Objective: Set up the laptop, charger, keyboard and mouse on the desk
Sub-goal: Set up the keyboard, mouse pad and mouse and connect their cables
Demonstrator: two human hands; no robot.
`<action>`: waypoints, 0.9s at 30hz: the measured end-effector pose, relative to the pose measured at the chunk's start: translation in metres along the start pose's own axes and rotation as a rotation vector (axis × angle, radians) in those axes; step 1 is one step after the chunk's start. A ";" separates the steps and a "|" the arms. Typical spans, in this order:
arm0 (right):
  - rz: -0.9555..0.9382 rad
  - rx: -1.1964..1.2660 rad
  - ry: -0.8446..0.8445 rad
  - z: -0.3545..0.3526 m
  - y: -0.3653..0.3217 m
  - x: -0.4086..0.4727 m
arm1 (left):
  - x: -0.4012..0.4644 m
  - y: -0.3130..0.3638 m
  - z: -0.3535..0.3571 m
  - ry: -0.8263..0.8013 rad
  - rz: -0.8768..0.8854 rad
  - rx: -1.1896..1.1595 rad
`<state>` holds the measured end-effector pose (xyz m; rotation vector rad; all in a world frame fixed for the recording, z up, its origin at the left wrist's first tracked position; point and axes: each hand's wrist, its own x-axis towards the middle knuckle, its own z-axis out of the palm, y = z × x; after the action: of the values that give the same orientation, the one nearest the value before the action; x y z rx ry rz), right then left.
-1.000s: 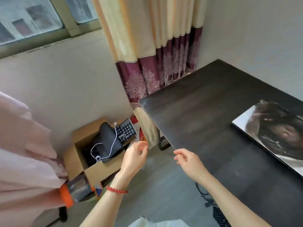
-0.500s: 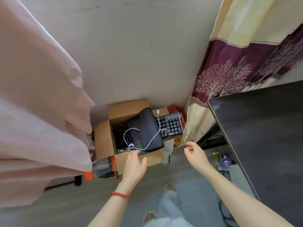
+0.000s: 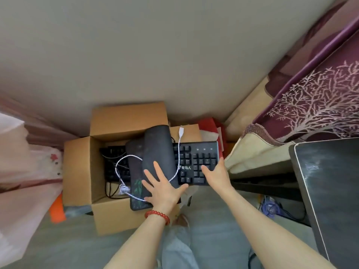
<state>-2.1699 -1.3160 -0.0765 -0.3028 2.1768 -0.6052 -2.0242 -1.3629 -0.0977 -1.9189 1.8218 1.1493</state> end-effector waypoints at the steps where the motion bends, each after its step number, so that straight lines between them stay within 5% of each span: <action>1: 0.012 -0.013 0.012 0.001 -0.001 0.002 | 0.001 -0.001 0.000 0.016 0.014 -0.012; 10: -0.037 -0.020 0.120 0.000 -0.015 -0.022 | -0.012 -0.009 -0.038 0.113 0.170 -0.022; 16: -0.233 -0.031 0.173 0.007 -0.047 -0.061 | -0.020 -0.027 -0.076 0.188 0.242 0.012; 27: -0.362 0.026 0.170 0.013 -0.064 -0.080 | 0.005 -0.023 -0.100 0.035 0.128 -0.240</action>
<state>-2.1092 -1.3418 0.0032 -0.6614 2.2916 -0.8856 -1.9672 -1.4286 -0.0436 -1.9827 1.9254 1.4441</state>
